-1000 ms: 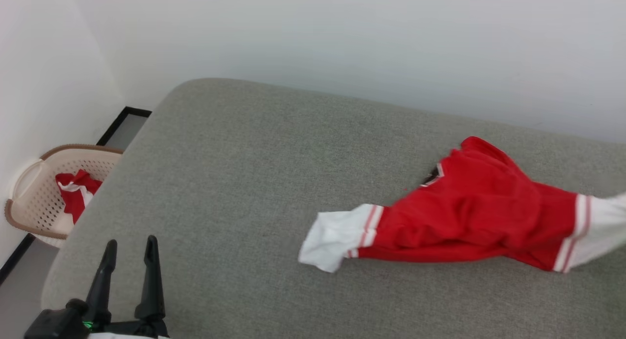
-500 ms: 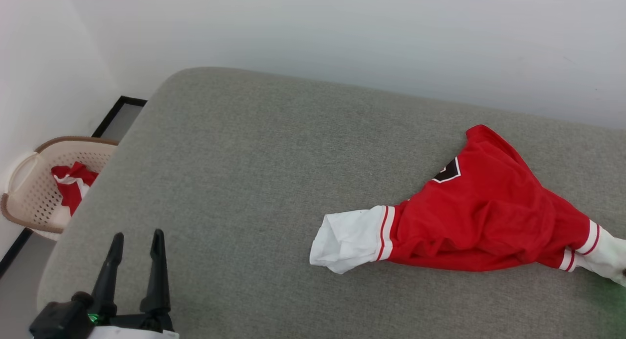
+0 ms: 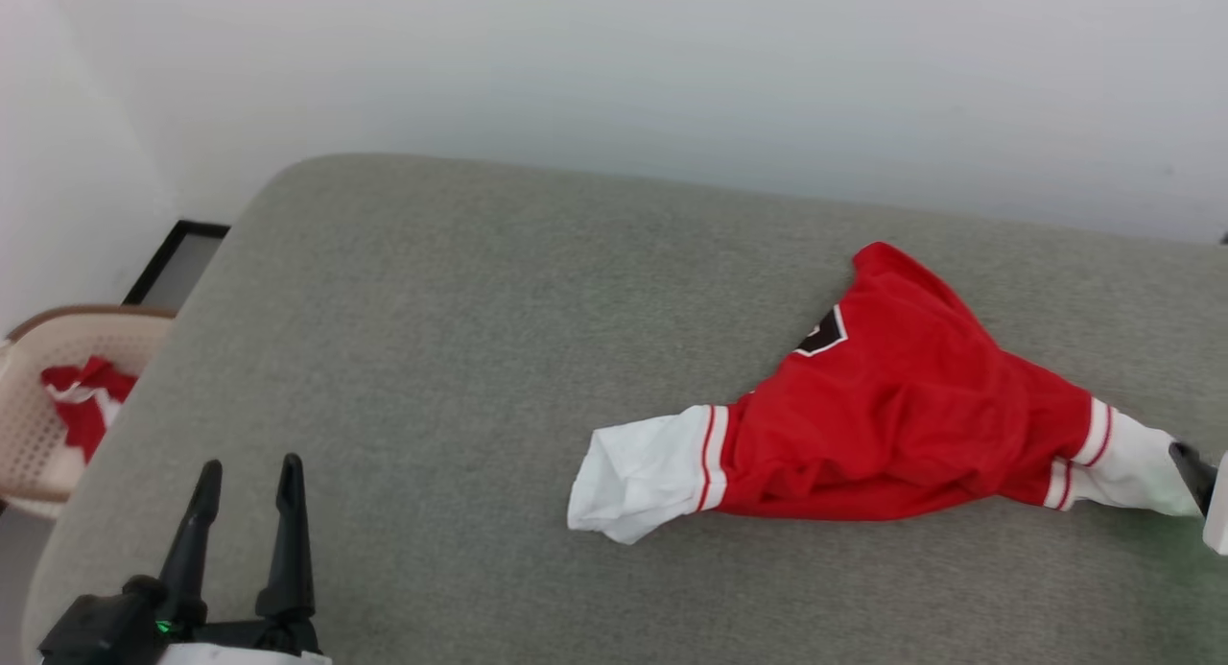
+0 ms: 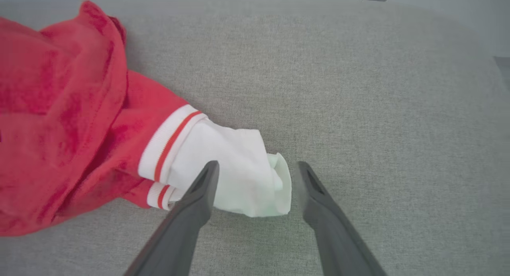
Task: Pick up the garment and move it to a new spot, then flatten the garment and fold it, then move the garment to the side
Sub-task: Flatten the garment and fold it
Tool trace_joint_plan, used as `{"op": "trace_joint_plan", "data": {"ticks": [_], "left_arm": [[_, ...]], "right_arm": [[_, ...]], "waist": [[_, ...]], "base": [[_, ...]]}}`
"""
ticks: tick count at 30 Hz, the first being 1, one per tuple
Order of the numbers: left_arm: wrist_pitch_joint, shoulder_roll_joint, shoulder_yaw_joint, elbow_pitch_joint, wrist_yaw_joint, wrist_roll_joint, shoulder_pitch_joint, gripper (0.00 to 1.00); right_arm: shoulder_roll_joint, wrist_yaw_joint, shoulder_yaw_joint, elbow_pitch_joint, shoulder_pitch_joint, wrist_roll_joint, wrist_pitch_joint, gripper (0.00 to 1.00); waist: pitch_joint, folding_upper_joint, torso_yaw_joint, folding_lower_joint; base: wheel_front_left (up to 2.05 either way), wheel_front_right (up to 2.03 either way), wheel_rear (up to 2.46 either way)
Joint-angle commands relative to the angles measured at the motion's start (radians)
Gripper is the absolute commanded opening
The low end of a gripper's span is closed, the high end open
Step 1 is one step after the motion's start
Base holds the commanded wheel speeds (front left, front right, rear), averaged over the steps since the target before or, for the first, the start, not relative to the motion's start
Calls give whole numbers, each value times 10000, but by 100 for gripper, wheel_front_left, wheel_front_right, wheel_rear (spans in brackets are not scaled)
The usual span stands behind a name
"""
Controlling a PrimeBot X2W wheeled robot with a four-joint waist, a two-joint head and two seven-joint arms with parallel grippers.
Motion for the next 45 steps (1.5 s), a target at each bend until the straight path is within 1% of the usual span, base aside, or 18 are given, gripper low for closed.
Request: {"op": "trace_joint_plan", "data": {"ticks": [1,8,14,18,21,24,27,31,34,37,40,43,45], "left_arm": [[-2,63,20,32,-34,85,97,100],[-2,269,11,61,-34,156,212,100],[-2,556,-169,-22,-34,11,99,100],[28,935,-664,-38,-35,-260,-182,100],[512,1273,-1125,-125,-35,-621,-567,100],[1268,1722,-1714,-277,-35,-1066,-1159,100],[2236,2242,-2455,-502,-35,-1766,-1868,100],[3879,2808,-3350,-716,-35,-2934,-2951,100],[5496,3143,-3916,-589,-35,-3944,-3764,100],[7184,3177,-4351,-296,-30,-4895,-4548,100],[8641,3246,-4814,-34,19,-5323,-5275,100],[9642,3229,-5213,226,31,-5596,-5707,100],[10180,3217,-5458,316,122,-5667,-5837,100]], "right_arm": [[24,-3,41,-121,102,48,-130,100],[392,-3,222,-1702,860,13,-1577,100],[1008,-3,22,-3115,1677,-367,-3109,100],[1519,-3,-195,-3924,2195,-732,-3910,100],[1873,-3,-352,-4471,2447,-977,-4287,100],[2208,-3,-424,-4941,2591,-1225,-4559,100],[2523,-3,-499,-5284,2673,-1328,-4735,100],[2829,-3,-479,-5494,2673,-1360,-4851,100],[2971,-3,-444,-5516,2572,-1350,-4922,100],[3058,-3,-430,-5458,2444,-1321,-4976,100],[3070,-3,-416,-5360,2284,-1270,-5049,100],[3074,-3,-403,-5238,2224,-1228,-5130,100],[3087,-3,-414,-5184,2194,-1199,-5177,100]], "waist": [[-165,0,-227,0],[-418,0,-913,0],[-455,0,-1572,0],[-313,0,-1939,0],[-141,0,-2193,0],[44,0,-2414,0],[239,0,-2613,0],[477,0,-2887,0],[622,0,-3079,0],[725,0,-3246,0],[820,0,-3384,0],[878,0,-3513,0],[889,0,-3582,0]], "base": [[0,0,0],[0,0,0],[0,0,0],[0,0,0],[0,0,0],[0,0,0],[0,0,0],[0,0,0],[0,0,0],[0,0,0],[0,0,0],[0,0,0],[0,0,0]]}}
